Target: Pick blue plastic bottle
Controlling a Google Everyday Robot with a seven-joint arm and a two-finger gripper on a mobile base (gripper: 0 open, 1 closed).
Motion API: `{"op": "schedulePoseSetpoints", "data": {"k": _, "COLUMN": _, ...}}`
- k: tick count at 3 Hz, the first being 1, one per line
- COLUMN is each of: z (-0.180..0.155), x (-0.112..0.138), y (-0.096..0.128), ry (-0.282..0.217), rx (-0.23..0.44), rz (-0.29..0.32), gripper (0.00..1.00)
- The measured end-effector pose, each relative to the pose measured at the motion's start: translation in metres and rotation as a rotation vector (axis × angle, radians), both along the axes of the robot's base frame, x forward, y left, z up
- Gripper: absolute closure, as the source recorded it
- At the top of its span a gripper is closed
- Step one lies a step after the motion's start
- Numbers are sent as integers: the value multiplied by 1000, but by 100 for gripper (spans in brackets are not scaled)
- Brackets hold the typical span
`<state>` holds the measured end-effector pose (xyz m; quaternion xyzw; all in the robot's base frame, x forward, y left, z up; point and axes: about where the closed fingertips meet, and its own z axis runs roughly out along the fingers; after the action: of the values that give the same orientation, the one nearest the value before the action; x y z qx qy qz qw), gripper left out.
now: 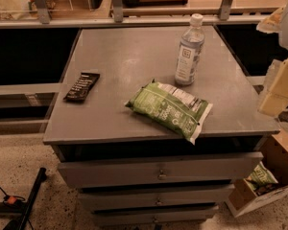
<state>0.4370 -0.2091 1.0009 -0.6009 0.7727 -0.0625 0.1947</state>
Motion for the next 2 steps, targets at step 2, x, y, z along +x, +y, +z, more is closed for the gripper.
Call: {"op": "schedulePoseSetpoints", "data": {"k": 2, "z": 5, "x": 8, "y": -1, "ry": -48, "rx": 25, "rz": -20, "gripper": 0}}
